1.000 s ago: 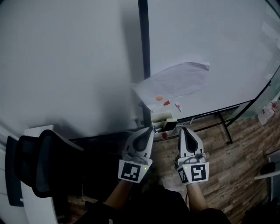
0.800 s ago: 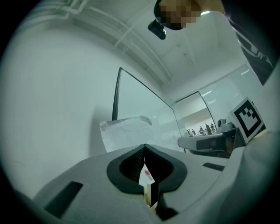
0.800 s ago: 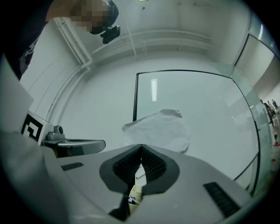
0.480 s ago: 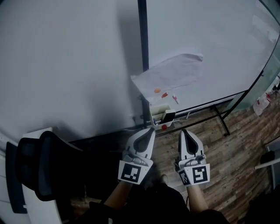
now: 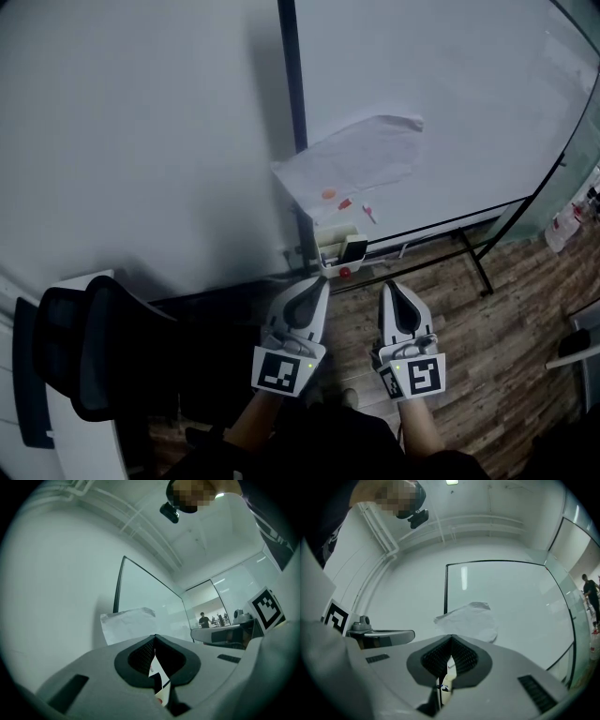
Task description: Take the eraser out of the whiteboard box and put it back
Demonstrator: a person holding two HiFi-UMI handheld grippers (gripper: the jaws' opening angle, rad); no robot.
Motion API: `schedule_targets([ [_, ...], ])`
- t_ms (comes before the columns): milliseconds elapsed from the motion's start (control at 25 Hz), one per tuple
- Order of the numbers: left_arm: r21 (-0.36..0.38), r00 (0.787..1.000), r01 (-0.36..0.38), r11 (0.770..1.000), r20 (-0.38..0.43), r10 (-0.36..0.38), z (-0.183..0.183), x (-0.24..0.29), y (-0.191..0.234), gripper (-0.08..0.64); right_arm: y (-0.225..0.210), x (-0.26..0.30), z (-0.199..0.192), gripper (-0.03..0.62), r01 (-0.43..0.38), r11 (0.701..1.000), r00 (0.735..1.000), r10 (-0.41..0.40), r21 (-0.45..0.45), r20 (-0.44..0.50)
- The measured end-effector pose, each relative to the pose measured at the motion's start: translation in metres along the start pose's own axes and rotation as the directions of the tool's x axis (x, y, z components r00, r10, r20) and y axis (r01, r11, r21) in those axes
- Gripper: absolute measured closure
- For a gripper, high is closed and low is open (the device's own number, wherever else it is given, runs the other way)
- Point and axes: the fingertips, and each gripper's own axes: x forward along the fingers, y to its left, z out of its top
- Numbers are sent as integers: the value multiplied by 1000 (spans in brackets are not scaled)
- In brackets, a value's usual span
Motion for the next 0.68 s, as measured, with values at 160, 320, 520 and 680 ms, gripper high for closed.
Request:
schedule_targets([
  [160,4,1000,-17,1000,-2,17,-1,3,-5,555,-8,-3,-4,589,-2,1000,1000,2,16,-5],
  [320,2,999,-32,999,-15,32,-3,5,-7,555,-14,-3,-6,589,-8,999,1000,8,35,-9],
  [520,3,999,-45,999,-25,45,-5,7,-10,555,-19,-5,-9,589,-11,999,1000,12,41,-15],
  [680,5,998,-49,999,-30,49,-6,10,-10,555,-22,-2,-9,589,-15,999,1000,15,43,-13],
])
